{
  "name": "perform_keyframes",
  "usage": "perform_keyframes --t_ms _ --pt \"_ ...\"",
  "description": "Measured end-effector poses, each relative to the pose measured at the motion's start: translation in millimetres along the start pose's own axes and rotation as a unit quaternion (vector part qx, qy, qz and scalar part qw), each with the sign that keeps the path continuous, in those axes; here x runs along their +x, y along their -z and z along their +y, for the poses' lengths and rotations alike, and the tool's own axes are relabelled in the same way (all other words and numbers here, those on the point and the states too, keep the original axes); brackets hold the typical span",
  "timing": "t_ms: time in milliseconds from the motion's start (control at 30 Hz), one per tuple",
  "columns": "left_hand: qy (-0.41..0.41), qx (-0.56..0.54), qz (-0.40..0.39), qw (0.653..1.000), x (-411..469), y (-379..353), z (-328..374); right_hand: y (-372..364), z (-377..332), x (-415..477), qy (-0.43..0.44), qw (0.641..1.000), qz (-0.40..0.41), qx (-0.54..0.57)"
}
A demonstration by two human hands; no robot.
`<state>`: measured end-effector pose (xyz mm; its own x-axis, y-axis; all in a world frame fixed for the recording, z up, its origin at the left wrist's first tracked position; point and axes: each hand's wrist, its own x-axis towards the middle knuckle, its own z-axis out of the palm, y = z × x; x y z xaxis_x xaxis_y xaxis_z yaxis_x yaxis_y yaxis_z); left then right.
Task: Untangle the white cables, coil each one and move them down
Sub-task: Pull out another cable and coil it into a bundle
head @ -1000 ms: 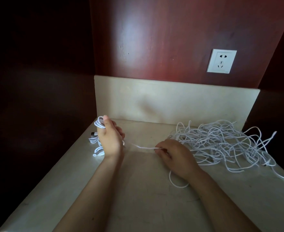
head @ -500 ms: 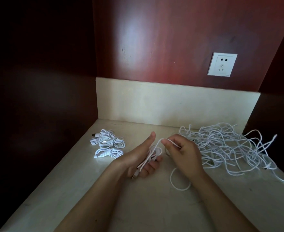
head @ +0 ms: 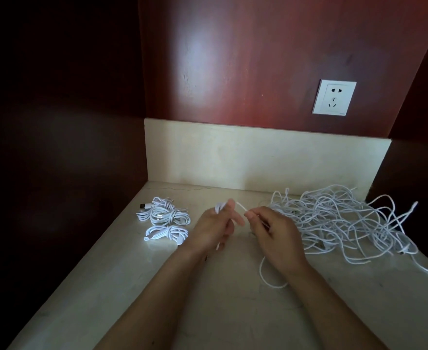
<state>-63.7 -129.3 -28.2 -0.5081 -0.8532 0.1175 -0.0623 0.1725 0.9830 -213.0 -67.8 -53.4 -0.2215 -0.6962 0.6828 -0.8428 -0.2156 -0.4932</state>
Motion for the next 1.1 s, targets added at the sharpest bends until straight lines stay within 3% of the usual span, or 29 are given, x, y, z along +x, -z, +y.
perform_keyframes --t_ms 133,267,367,533,633,733,800,933,1100 --pt "-0.105 -0.025 0.168 0.98 6 5 -2 -9 -2 -1 0.019 0.998 -0.047 -0.028" --pt "-0.099 -0.182 0.175 0.962 8 5 3 -14 -8 -4 0.034 0.997 -0.071 -0.023" --pt "-0.071 -0.327 0.214 0.918 9 2 11 -9 -8 -6 0.042 0.994 -0.096 -0.032" --pt "-0.094 -0.269 0.339 0.896 8 16 16 -5 0 -3 0.029 0.987 -0.141 -0.067" --pt "-0.116 -0.135 0.344 0.922 15 26 2 0 -3 -2 0.044 0.991 -0.114 -0.052" --pt "-0.097 0.056 0.275 0.955 20 26 -10 6 -10 -1 0.055 0.994 -0.084 0.04" --pt "-0.059 0.107 0.192 0.974 19 19 -8 9 -15 0 0.073 0.993 -0.069 0.055" --pt "0.065 0.081 -0.008 0.995 8 5 2 5 -16 3 0.073 0.993 -0.017 0.087" --pt "0.136 -0.052 -0.22 0.965 -3 -3 9 0 -1 6 -0.05 0.982 0.021 0.183"
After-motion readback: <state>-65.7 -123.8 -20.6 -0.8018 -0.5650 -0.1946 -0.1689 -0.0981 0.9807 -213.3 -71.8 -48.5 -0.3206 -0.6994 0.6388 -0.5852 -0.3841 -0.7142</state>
